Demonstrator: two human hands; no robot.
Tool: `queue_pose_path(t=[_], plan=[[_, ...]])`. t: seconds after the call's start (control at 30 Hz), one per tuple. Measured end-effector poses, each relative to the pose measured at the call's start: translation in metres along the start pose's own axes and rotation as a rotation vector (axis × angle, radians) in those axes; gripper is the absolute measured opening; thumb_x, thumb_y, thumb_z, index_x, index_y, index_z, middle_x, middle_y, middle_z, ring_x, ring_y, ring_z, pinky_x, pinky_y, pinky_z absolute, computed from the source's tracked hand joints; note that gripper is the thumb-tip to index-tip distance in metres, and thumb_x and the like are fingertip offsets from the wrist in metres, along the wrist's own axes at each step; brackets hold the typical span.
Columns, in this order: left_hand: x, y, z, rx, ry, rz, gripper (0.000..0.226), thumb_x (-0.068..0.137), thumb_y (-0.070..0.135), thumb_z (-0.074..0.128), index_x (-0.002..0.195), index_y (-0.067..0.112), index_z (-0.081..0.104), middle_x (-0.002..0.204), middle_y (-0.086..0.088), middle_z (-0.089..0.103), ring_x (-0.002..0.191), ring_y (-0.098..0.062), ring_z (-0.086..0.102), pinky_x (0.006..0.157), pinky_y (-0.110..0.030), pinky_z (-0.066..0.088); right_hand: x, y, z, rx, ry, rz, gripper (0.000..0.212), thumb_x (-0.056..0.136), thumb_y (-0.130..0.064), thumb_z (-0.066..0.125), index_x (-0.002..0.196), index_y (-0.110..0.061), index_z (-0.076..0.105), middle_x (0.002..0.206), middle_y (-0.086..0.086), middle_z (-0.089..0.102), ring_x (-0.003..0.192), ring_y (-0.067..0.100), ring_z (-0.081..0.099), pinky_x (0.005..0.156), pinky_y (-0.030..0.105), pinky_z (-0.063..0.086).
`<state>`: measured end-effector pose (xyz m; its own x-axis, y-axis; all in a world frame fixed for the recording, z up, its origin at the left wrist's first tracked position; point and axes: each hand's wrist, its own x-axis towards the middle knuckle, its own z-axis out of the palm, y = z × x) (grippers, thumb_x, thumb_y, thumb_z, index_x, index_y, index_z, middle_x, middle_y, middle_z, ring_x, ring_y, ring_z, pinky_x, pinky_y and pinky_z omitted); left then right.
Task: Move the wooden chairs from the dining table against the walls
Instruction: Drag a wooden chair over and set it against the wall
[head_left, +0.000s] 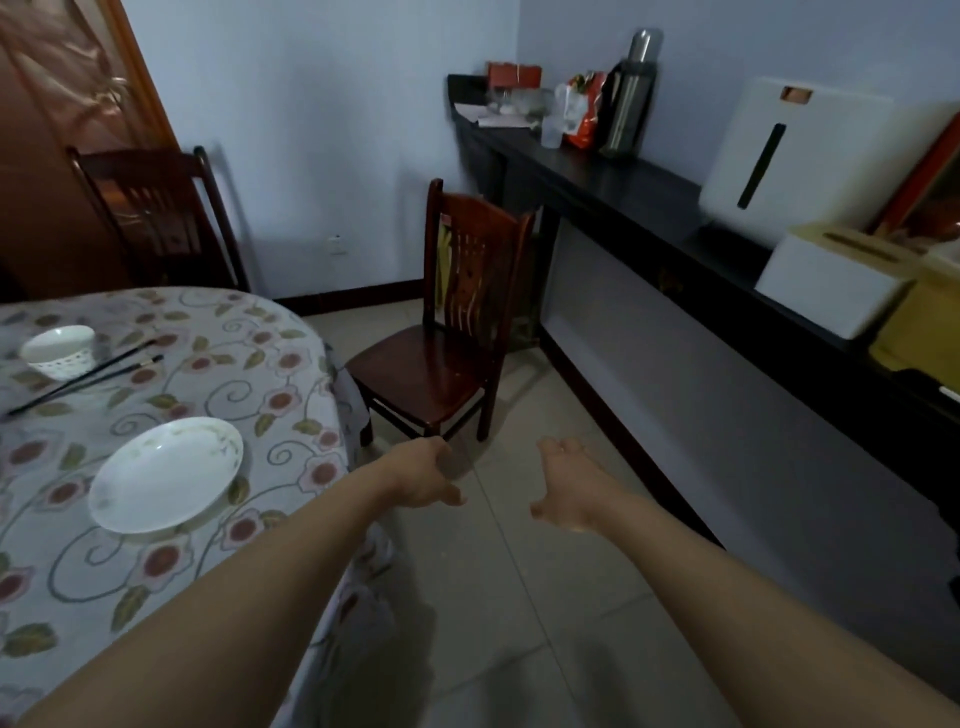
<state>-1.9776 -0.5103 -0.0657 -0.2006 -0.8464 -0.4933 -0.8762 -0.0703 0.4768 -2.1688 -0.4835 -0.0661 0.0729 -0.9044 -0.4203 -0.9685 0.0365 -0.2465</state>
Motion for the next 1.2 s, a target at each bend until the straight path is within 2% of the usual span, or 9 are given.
queue_pose_path(t=[0.07, 0.1, 0.33, 0.4, 0.6, 0.8, 0.97, 1.1, 1.2], plan=[[0.021, 0.006, -0.009, -0.015, 0.001, 0.003, 0.073, 0.083, 0.03, 0.072, 0.145, 0.015, 0.036, 0.138, -0.009, 0.051, 0.108, -0.021, 0.058, 0.096, -0.032, 0.047, 0.024, 0.003, -0.012, 0.01, 0.004, -0.016, 0.079, 0.085, -0.032, 0.065, 0.146, -0.013, 0.019, 0.144, 0.015, 0.027, 0.133, 0.03, 0.03, 0.11, 0.039, 0.035], [0.035, 0.009, -0.015, -0.017, 0.009, 0.005, 0.073, 0.082, 0.031, 0.072, 0.144, 0.014, 0.037, 0.136, -0.009, 0.053, 0.107, -0.02, 0.058, 0.096, -0.032, 0.047, 0.038, 0.005, -0.018, 0.014, 0.004, -0.026, 0.079, 0.085, -0.032, 0.065, 0.146, -0.013, 0.019, 0.143, 0.015, 0.028, 0.133, 0.029, 0.03, 0.11, 0.039, 0.035], [0.148, 0.047, -0.066, -0.035, 0.102, -0.026, 0.071, 0.085, 0.03, 0.07, 0.145, 0.014, 0.035, 0.146, -0.009, 0.045, 0.131, -0.025, 0.046, 0.107, -0.033, 0.042, 0.165, 0.032, -0.077, 0.041, 0.006, -0.131, 0.086, 0.084, -0.035, 0.068, 0.149, -0.018, 0.016, 0.153, 0.013, 0.019, 0.14, 0.03, 0.024, 0.114, 0.042, 0.032], [0.182, 0.058, -0.082, -0.061, 0.127, -0.065, 0.073, 0.084, 0.03, 0.071, 0.145, 0.014, 0.034, 0.145, -0.009, 0.045, 0.131, -0.026, 0.046, 0.107, -0.033, 0.042, 0.202, 0.043, -0.098, 0.043, -0.005, -0.158, 0.081, 0.082, -0.034, 0.069, 0.146, -0.018, 0.021, 0.151, 0.014, 0.021, 0.138, 0.031, 0.027, 0.112, 0.043, 0.034], [0.26, 0.085, -0.126, -0.072, 0.19, -0.101, 0.073, 0.083, 0.032, 0.069, 0.145, 0.015, 0.035, 0.143, -0.007, 0.048, 0.129, -0.023, 0.048, 0.101, -0.029, 0.042, 0.294, 0.059, -0.155, 0.015, -0.029, -0.217, 0.081, 0.084, -0.037, 0.066, 0.147, -0.017, 0.019, 0.149, 0.014, 0.023, 0.136, 0.032, 0.027, 0.111, 0.042, 0.035], [0.337, 0.086, -0.17, 0.019, 0.209, -0.106, 0.072, 0.086, 0.029, 0.067, 0.146, 0.016, 0.031, 0.147, -0.006, 0.044, 0.132, -0.024, 0.045, 0.101, -0.03, 0.041, 0.38, 0.048, -0.194, 0.04, -0.015, -0.22, 0.088, 0.083, -0.036, 0.069, 0.149, -0.015, 0.013, 0.15, 0.015, 0.021, 0.14, 0.031, 0.024, 0.112, 0.039, 0.031], [0.42, 0.079, -0.22, -0.037, 0.228, -0.077, 0.069, 0.084, 0.024, 0.07, 0.143, 0.017, 0.035, 0.141, -0.007, 0.05, 0.126, -0.024, 0.05, 0.099, -0.03, 0.042, 0.467, 0.032, -0.228, 0.028, 0.02, -0.195, 0.095, 0.083, -0.034, 0.07, 0.151, -0.015, 0.006, 0.152, 0.014, 0.021, 0.14, 0.032, 0.024, 0.113, 0.04, 0.033], [0.486, 0.071, -0.266, -0.038, 0.19, -0.051, 0.064, 0.083, 0.02, 0.07, 0.14, 0.019, 0.04, 0.137, -0.007, 0.053, 0.125, -0.025, 0.052, 0.104, -0.036, 0.044, 0.537, 0.013, -0.253, 0.019, 0.02, -0.147, 0.095, 0.083, -0.032, 0.07, 0.151, -0.014, 0.006, 0.153, 0.014, 0.02, 0.141, 0.032, 0.023, 0.114, 0.039, 0.032], [0.532, 0.064, -0.3, 0.02, 0.168, -0.056, 0.068, 0.084, 0.021, 0.069, 0.144, 0.019, 0.036, 0.139, -0.009, 0.051, 0.126, -0.027, 0.051, 0.104, -0.038, 0.046, 0.583, 0.002, -0.268, 0.044, 0.027, -0.145, 0.096, 0.082, -0.034, 0.069, 0.151, -0.017, 0.005, 0.153, 0.013, 0.02, 0.14, 0.032, 0.023, 0.113, 0.041, 0.032]])
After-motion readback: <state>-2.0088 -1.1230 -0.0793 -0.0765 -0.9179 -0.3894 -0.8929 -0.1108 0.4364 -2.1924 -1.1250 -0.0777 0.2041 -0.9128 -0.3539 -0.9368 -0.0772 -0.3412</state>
